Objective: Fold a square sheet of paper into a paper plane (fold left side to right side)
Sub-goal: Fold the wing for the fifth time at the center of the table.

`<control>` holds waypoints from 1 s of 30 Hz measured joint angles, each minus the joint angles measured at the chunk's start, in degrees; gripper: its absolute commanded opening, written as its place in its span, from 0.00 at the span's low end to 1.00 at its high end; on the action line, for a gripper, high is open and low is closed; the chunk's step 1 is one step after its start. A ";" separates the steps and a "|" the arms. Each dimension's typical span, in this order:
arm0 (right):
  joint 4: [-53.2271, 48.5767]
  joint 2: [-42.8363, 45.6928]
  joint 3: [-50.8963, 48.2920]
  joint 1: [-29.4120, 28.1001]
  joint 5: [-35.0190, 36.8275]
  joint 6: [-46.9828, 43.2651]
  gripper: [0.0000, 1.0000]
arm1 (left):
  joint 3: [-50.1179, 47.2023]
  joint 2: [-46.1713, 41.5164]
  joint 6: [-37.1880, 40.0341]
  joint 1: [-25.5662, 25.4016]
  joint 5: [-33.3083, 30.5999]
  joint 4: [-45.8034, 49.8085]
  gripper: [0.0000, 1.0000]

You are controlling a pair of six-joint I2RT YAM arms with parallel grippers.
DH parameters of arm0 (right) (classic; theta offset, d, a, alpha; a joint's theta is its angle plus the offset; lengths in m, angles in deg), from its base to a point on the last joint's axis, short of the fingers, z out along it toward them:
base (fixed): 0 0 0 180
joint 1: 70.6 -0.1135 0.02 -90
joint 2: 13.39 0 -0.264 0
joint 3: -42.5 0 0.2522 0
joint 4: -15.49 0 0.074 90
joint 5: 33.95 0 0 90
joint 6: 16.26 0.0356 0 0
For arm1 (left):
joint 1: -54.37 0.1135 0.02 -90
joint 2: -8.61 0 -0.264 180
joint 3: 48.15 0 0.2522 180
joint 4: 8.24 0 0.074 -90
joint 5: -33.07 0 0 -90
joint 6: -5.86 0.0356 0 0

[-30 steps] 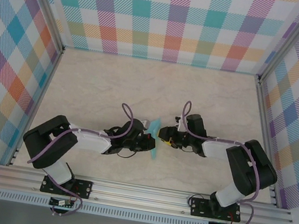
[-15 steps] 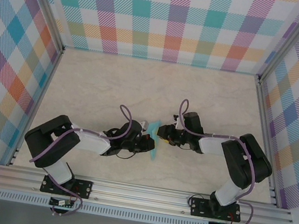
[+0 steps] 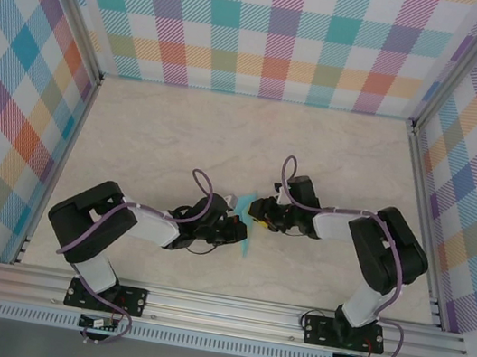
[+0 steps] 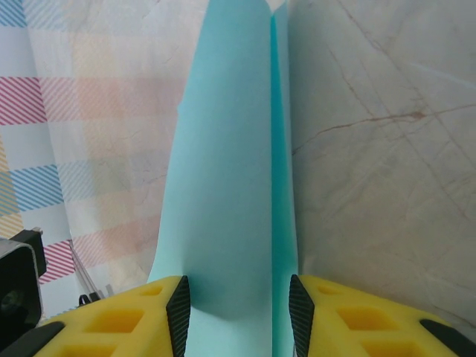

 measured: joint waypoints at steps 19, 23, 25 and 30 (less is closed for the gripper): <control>-5.57 -1.22 3.23 -0.13 0.63 1.49 0.43 | -0.09 0.46 0.00 0.09 0.79 -0.24 0.09; -6.34 -1.31 3.63 -0.22 0.85 1.46 0.43 | -0.13 0.31 0.02 0.09 0.87 -0.22 0.16; -6.43 -1.33 3.69 -0.26 0.90 1.46 0.43 | -0.15 -0.20 0.02 0.09 0.96 -0.13 0.19; -6.56 -1.33 3.74 -0.26 1.01 1.46 0.43 | -0.35 -3.17 0.37 0.11 0.90 0.33 0.30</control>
